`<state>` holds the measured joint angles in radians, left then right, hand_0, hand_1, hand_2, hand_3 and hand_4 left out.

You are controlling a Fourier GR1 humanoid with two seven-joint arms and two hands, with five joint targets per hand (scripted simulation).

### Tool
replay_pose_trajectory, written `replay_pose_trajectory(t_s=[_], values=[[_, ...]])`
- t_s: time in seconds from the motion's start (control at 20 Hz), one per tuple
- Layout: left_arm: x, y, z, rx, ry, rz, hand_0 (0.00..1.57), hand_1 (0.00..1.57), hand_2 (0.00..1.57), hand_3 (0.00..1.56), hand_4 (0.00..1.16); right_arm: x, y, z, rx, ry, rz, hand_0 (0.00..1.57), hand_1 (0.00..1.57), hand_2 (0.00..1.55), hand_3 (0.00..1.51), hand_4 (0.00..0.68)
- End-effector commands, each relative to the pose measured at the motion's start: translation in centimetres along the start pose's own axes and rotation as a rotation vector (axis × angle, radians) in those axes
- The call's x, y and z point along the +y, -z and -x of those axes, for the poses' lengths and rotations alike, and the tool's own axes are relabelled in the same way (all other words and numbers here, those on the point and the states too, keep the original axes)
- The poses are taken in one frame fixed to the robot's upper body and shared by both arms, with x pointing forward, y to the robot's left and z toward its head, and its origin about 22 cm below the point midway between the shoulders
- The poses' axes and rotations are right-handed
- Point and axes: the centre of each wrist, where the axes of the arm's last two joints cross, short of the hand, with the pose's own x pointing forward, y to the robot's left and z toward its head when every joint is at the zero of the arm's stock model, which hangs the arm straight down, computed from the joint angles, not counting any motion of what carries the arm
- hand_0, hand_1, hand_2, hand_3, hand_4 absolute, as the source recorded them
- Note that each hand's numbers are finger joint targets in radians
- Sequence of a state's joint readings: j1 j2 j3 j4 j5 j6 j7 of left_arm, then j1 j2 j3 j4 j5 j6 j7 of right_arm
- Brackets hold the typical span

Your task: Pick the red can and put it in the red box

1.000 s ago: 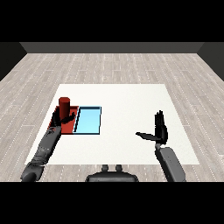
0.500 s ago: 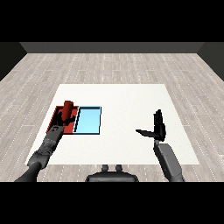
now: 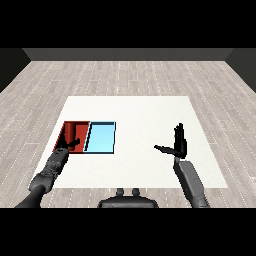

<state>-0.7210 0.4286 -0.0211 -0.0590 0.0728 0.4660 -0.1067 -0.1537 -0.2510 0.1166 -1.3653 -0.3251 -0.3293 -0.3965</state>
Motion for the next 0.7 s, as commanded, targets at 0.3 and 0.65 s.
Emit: replay_pose_trajectory(t_s=[0.3,0.65], values=[[0.6,0.3,-0.3,0.041,0.061,0.054,0.0,0.0,0.0,0.0,0.0,-1.2,1.1,-0.9,-0.021,0.036,-0.005,0.0,0.0,0.0,0.0,0.0],[2.9,1.2,-3.7,-0.291,-0.223,-0.005,0.0,0.0,0.0,0.0,0.0,-0.8,-0.6,-0.1,-0.027,0.055,-0.026,0.0,0.0,0.0,0.0,0.0]])
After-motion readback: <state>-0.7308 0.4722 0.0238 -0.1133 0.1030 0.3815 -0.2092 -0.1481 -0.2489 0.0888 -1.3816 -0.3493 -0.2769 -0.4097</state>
